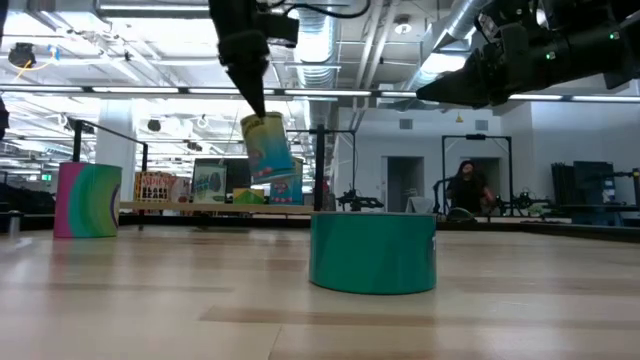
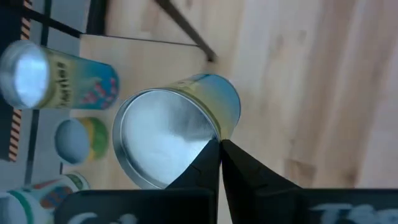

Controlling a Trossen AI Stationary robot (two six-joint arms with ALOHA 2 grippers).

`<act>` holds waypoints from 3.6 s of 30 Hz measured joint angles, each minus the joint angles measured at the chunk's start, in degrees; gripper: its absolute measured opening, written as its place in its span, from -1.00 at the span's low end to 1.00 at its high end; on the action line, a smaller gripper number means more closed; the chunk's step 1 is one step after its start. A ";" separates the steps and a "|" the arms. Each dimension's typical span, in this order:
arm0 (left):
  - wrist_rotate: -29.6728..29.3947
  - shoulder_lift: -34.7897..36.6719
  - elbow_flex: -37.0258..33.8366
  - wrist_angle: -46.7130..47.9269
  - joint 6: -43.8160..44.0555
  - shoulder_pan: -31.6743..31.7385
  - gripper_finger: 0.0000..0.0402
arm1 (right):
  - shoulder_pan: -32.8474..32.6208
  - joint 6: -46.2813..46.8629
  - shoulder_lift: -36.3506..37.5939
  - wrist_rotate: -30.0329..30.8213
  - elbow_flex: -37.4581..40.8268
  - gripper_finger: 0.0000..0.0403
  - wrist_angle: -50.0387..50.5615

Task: Pick and place cans onto a shelf
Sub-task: Put the canned cherries on the shelf, then put the canned green on the shelf

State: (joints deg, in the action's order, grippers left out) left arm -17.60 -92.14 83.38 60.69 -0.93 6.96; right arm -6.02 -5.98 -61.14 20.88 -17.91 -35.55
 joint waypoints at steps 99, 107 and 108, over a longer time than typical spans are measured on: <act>-1.88 22.30 -13.95 2.75 16.42 -12.64 -1.00 | -1.88 -0.07 -0.02 0.13 0.00 -0.93 2.18; -2.41 27.23 -25.55 4.29 39.61 -27.43 -0.97 | -1.84 0.12 0.00 0.17 0.00 -0.93 1.42; -2.48 27.21 -26.53 4.61 42.46 -28.44 -0.94 | -1.84 0.13 -0.01 0.17 0.00 -0.93 1.33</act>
State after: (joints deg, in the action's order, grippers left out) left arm -20.07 -64.93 56.85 65.29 41.53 -21.48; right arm -7.86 -5.85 -61.15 21.06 -17.91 -34.22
